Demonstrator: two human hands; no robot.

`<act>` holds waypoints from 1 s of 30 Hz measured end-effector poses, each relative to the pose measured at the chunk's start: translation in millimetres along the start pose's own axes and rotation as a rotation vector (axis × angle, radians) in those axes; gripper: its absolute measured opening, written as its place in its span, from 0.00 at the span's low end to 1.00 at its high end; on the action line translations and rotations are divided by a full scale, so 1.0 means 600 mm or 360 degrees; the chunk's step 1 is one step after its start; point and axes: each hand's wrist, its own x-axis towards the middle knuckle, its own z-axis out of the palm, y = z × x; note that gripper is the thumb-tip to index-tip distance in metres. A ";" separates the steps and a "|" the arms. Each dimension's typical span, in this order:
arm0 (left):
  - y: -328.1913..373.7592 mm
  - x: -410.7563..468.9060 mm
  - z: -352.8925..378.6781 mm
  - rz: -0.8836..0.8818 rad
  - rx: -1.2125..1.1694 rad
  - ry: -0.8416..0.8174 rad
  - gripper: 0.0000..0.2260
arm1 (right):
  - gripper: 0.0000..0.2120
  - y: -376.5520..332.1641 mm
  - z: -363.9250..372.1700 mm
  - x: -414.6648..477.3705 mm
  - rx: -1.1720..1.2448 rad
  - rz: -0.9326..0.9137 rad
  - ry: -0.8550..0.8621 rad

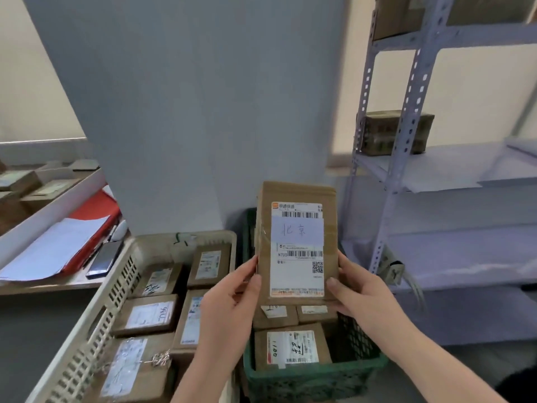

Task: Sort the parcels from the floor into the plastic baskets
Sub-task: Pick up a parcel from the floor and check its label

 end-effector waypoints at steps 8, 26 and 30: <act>-0.047 0.220 0.079 -0.0069 0.0014 -0.0104 0.17 | 0.25 -0.001 -0.042 0.213 0.0029 0.0021 0.0073; -0.303 0.557 0.306 -0.0336 0.0187 -0.0345 0.16 | 0.21 0.173 -0.118 0.624 -0.0218 0.0445 0.0098; -0.396 0.576 0.355 -0.0315 0.0296 -0.0291 0.16 | 0.17 0.263 -0.108 0.679 -0.0299 0.0485 0.0139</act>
